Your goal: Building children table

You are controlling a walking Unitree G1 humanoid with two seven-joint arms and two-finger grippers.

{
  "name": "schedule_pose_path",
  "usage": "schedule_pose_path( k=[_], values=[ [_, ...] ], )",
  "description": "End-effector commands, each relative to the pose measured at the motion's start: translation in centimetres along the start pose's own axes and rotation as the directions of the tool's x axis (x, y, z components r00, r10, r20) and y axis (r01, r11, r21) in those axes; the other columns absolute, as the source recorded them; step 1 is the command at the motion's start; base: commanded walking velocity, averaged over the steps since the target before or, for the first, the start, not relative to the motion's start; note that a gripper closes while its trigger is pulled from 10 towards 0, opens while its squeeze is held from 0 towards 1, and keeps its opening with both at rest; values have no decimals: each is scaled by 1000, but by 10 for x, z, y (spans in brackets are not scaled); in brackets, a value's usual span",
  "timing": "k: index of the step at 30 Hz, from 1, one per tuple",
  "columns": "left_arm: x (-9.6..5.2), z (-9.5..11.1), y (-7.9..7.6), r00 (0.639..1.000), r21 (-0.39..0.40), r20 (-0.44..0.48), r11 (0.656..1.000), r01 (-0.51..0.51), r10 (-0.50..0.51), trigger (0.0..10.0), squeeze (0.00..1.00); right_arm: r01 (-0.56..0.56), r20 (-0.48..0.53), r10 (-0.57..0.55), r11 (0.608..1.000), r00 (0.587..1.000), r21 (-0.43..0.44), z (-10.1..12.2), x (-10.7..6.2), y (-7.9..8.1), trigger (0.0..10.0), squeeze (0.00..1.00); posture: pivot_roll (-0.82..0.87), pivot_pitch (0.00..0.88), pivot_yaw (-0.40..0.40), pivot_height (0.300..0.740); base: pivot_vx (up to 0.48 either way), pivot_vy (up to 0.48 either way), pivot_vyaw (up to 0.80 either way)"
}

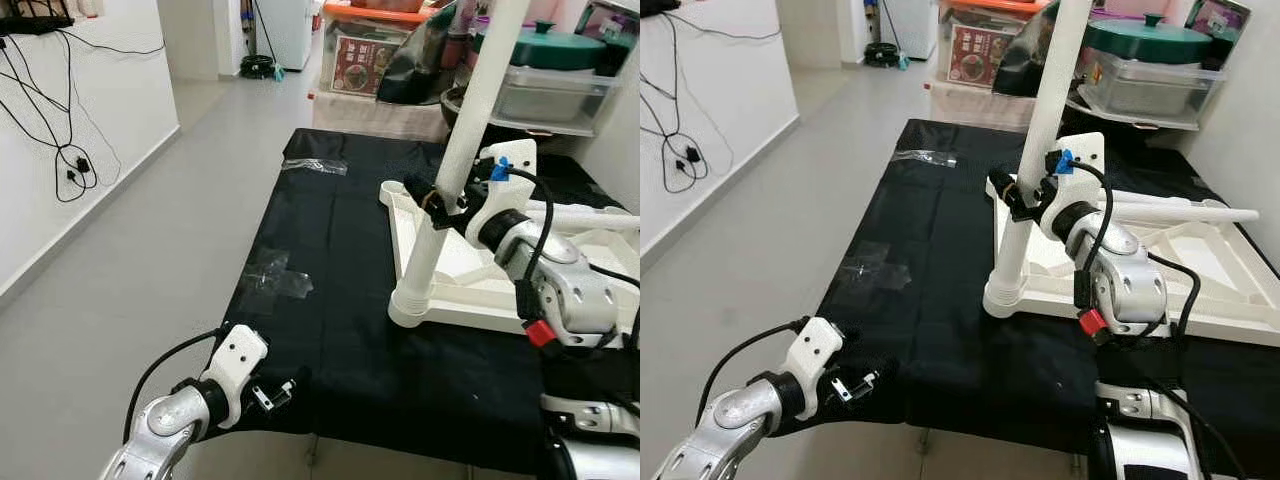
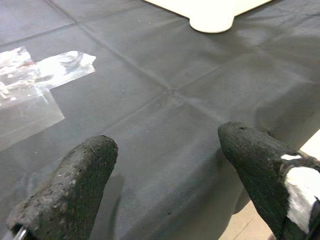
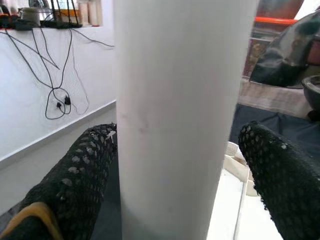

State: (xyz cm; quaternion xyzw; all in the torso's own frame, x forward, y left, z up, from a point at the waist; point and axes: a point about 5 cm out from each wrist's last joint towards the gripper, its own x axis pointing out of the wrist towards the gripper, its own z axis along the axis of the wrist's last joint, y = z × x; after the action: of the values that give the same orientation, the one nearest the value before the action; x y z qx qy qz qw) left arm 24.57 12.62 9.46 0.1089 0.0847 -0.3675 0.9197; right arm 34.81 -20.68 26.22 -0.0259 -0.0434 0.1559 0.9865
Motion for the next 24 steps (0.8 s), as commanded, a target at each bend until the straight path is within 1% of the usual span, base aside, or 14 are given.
schedule_pose_path(
  k=[1,3,5,9,13,20,23,24],
  values=[
    [2,-1,-2,1000,7,-8,1000,15,-15,10000,0,-41,-21,41,999,999,3,-2,0,1,10000,0,-8,0,-64,740,0,0,0],
    [2,-2,-2,1000,7,-8,1000,14,-14,10000,0,-51,-23,51,999,998,2,-2,0,2,10000,0,-8,0,-64,740,0,0,0],
    [2,-2,-2,1000,6,-9,1000,14,-14,10000,0,-98,-35,98,995,995,-3,-2,0,5,10000,0,-8,0,-64,740,0,0,0],
    [2,-2,-2,1000,6,-10,1000,14,-14,10000,0,-106,-32,106,994,994,9,-2,2,7,10000,0,-3,0,-70,740,0,0,0],
    [1,-3,-2,1000,4,-11,1000,13,-13,10000,0,-149,-31,149,989,988,-6,-2,4,11,10000,0,1,0,-73,740,0,0,0],
    [1,-5,-3,1000,2,-13,1000,16,-16,10000,0,-156,-40,156,988,987,-8,-4,6,5,10000,0,1,0,-75,740,0,0,0],
    [2,-4,-4,1000,1,-12,1000,17,-17,10000,0,-151,-59,150,989,987,-7,-9,6,2,10000,0,2,0,-75,740,0,0,0],
    [2,-4,-4,1000,2,-11,1000,16,-16,10000,0,-142,-66,141,990,988,-7,-12,7,1,8510,0,4,0,-77,740,0,0,0]
  ],
)
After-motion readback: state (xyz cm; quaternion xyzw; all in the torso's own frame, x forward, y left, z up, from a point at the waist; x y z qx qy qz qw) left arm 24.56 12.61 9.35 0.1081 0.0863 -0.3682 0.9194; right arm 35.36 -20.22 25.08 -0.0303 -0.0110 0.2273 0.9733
